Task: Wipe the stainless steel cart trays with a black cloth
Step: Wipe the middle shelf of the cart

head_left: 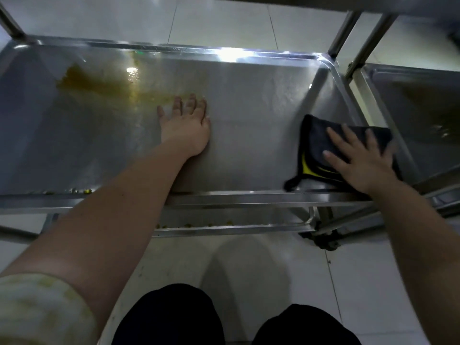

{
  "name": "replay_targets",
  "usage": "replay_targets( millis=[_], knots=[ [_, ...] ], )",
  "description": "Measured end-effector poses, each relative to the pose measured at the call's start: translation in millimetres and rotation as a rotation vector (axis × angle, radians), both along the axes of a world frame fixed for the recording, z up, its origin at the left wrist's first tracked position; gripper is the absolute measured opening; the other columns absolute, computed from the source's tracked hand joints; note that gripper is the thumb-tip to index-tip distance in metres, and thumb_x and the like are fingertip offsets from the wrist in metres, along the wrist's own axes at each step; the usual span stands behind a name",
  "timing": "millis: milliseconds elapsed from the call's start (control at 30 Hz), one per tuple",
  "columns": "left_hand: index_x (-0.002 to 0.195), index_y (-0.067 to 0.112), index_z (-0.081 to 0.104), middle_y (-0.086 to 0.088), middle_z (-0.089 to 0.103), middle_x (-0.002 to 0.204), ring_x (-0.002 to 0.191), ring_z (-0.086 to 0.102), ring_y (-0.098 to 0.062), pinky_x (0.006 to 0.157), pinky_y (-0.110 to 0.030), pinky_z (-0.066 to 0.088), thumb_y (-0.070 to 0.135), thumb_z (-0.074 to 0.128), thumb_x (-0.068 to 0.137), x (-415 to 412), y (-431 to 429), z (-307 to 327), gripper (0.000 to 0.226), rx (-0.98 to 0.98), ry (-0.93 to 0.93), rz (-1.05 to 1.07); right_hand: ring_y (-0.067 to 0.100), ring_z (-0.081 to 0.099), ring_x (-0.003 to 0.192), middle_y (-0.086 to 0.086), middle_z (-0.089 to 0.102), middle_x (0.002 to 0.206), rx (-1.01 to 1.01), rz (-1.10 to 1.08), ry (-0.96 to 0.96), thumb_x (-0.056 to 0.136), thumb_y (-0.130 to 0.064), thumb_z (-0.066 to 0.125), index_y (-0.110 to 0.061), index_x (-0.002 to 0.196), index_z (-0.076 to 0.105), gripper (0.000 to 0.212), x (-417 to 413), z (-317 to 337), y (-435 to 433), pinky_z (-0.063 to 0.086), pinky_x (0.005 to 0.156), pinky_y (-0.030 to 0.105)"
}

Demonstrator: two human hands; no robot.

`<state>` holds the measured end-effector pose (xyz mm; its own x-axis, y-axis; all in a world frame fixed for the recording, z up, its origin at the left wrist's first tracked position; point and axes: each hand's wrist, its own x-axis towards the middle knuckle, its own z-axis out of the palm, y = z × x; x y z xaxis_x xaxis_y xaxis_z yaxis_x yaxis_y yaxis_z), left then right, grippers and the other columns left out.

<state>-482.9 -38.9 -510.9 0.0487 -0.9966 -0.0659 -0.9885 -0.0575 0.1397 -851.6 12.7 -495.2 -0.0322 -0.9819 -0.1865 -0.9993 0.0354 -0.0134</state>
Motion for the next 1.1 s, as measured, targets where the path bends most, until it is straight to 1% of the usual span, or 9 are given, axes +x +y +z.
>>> replay_targets(
  millis=[133, 333, 400, 500, 533, 667, 767, 867, 1100],
  knots=[
    [0.157, 0.029, 0.008, 0.003, -0.001, 0.165, 0.151, -0.002, -0.029, 0.114, -0.065, -0.005, 0.044, 0.014, 0.103, -1, 0, 0, 0.056, 0.01, -0.012, -0.008, 0.034, -0.013, 0.148, -0.019, -0.012, 0.161, -0.01, -0.011, 0.014, 0.078, -0.083, -0.003, -0.065, 0.14, -0.013, 0.065, 14, -1, 15, -0.011, 0.112, 0.066],
    [0.156, 0.029, 0.013, 0.004, 0.002, 0.165, 0.151, -0.002, -0.026, 0.112, -0.065, -0.004, 0.039, 0.019, 0.105, 9, -2, 3, 0.053, 0.05, 0.06, -0.017, 0.044, -0.018, 0.145, -0.013, -0.013, 0.162, -0.064, 0.281, -0.05, 0.082, -0.077, -0.002, -0.054, 0.147, -0.01, 0.069, 188, -12, 41, -0.016, 0.107, 0.07],
    [0.155, 0.028, 0.02, 0.002, 0.01, 0.165, 0.151, 0.004, -0.024, 0.115, -0.06, -0.003, 0.033, 0.022, 0.107, 14, -5, 11, 0.049, 0.053, 0.214, 0.011, 0.046, -0.022, 0.143, -0.008, -0.016, 0.162, -0.042, 0.278, -0.064, 0.088, -0.075, 0.003, -0.05, 0.149, -0.012, 0.067, 227, -11, 44, -0.019, 0.103, 0.071],
    [0.15, 0.029, 0.038, 0.002, 0.026, 0.161, 0.149, 0.02, -0.019, 0.122, -0.041, 0.007, 0.028, 0.034, 0.106, 33, -1, 37, 0.044, 0.007, 0.733, 0.173, 0.042, -0.023, 0.144, -0.01, -0.014, 0.163, -0.014, 0.286, -0.143, 0.091, -0.074, 0.012, -0.049, 0.151, -0.008, 0.067, 228, -6, 40, -0.023, 0.105, 0.069],
    [0.149, 0.03, 0.039, 0.003, 0.025, 0.161, 0.149, 0.018, -0.018, 0.122, -0.041, 0.007, 0.028, 0.038, 0.105, 37, 5, 46, 0.045, -0.008, 0.768, 0.148, 0.038, -0.022, 0.145, -0.012, -0.01, 0.163, -0.031, 0.282, -0.197, 0.092, -0.073, 0.015, -0.05, 0.151, -0.003, 0.066, 219, -3, 37, -0.025, 0.104, 0.066],
    [0.153, 0.029, 0.03, 0.001, 0.015, 0.164, 0.151, 0.005, -0.024, 0.12, -0.047, -0.003, 0.031, 0.044, 0.101, -4, 49, 52, 0.054, 0.011, 0.386, -0.06, 0.03, -0.009, 0.15, -0.012, 0.011, 0.163, -0.174, 0.143, -0.351, 0.1, -0.056, 0.03, -0.042, 0.151, 0.026, 0.053, 167, 12, -4, -0.012, 0.113, 0.059],
    [0.155, 0.036, 0.013, 0.002, 0.004, 0.165, 0.151, -0.004, -0.027, 0.117, -0.057, -0.009, 0.057, 0.03, 0.1, -58, 89, 30, 0.062, 0.018, 0.149, -0.176, 0.028, -0.002, 0.15, -0.007, 0.02, 0.162, -0.103, 0.109, -0.459, 0.103, -0.045, 0.033, -0.034, 0.15, 0.033, 0.049, 149, 12, -49, 0.003, 0.12, 0.054],
    [0.153, 0.048, -0.001, 0.006, -0.008, 0.165, 0.15, -0.014, -0.027, 0.113, -0.06, -0.019, 0.074, 0.012, 0.091, -67, 102, 11, 0.068, 0.044, 0.051, -0.185, 0.02, 0.002, 0.151, -0.011, 0.025, 0.16, -0.053, 0.133, -0.536, 0.104, -0.044, 0.029, -0.036, 0.149, 0.036, 0.046, 161, 3, -83, -0.002, 0.12, 0.047],
    [0.147, 0.058, -0.008, 0.007, -0.006, 0.165, 0.15, -0.01, -0.033, 0.111, -0.066, -0.013, 0.09, -0.004, 0.073, 41, 103, -3, 0.081, -0.009, -0.025, 0.0, 0.03, 0.002, 0.15, -0.013, 0.006, 0.164, -0.084, 0.277, -0.115, 0.09, -0.074, 0.015, -0.046, 0.152, 0.01, 0.068, 178, -17, -94, -0.003, 0.112, 0.063]
  ],
)
